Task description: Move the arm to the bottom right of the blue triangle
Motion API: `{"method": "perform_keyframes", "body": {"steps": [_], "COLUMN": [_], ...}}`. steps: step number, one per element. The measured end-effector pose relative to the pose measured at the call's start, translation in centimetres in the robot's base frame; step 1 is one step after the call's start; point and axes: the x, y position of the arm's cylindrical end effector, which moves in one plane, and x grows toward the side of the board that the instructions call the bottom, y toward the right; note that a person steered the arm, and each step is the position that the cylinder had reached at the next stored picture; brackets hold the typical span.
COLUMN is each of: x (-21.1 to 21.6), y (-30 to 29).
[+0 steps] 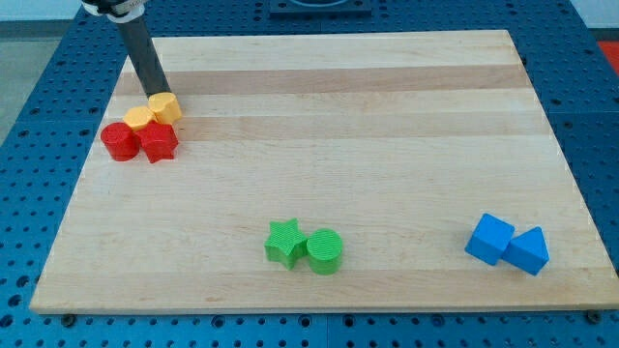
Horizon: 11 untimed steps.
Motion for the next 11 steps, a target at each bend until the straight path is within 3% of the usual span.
{"method": "perform_keyframes", "body": {"steps": [1, 2, 4, 6, 7, 8, 10, 11], "x": [-0.6, -1.1, 7.6, 12.6, 15.6, 16.0, 26.4, 26.6], "y": [1.8, 9.4, 27.7, 46.7, 50.2, 50.2, 50.2, 50.1]}}
